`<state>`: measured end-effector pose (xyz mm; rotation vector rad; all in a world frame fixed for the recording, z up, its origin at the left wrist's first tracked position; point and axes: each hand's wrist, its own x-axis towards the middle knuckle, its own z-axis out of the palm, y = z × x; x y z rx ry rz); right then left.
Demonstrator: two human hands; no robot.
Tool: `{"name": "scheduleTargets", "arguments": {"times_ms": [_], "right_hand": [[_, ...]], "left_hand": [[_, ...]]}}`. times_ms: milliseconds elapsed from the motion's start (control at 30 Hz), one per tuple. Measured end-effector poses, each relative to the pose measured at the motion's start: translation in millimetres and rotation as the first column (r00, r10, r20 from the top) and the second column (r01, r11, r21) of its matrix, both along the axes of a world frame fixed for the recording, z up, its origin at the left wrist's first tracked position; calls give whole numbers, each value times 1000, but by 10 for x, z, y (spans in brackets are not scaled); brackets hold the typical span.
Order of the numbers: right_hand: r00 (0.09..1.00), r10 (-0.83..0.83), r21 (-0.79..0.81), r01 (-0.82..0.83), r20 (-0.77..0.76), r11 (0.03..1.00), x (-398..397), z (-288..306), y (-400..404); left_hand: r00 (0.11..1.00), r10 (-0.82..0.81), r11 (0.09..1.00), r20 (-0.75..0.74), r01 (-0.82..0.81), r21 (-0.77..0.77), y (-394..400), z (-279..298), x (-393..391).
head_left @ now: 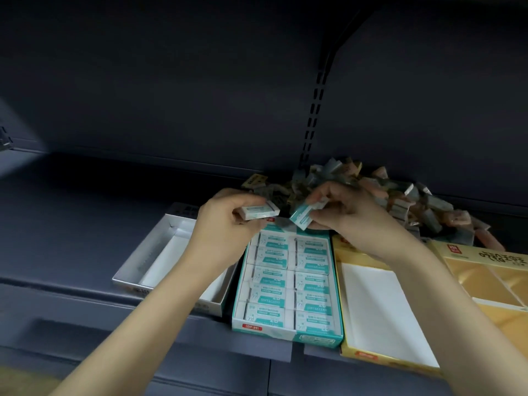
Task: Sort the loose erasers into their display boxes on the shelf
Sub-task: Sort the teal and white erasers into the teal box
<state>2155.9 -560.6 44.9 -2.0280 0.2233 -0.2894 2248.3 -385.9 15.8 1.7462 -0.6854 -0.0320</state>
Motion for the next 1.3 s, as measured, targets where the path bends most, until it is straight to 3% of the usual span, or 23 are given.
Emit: {"name": "scheduleTargets", "arguments": {"times_ms": [133, 467, 567, 833, 1000, 1133, 1300], "right_hand": [[1000, 27, -19, -27, 4, 999, 3, -37, 16], [996, -22, -164, 6, -91, 986, -47, -63, 28], [999, -17, -200, 6, -50, 980, -76, -77, 21], [978, 157, -161, -178, -134, 971, -207, 86, 163], [923, 220, -285, -313, -315, 906, -265, 140, 250], [899, 122, -495, -340, -420, 800, -271, 105, 283], [900, 30, -593, -311, -435, 743, -290, 108, 312]], "left_hand": [[996, -37, 999, -80, 33, -42, 12, -20, -49], [998, -34, 999, -51, 34, 12, 60, -102, -99], [996, -28, 999, -82, 26, -27, 70, -113, -98], [987, -59, 993, -150, 43, -108, 147, -23, -150], [984, -70, 997, -163, 66, -31, 220, -47, -253], [994, -21, 998, -103, 28, 62, 267, -47, -342], [1000, -1, 982, 20, -2, 190, 320, -47, -363]]}}
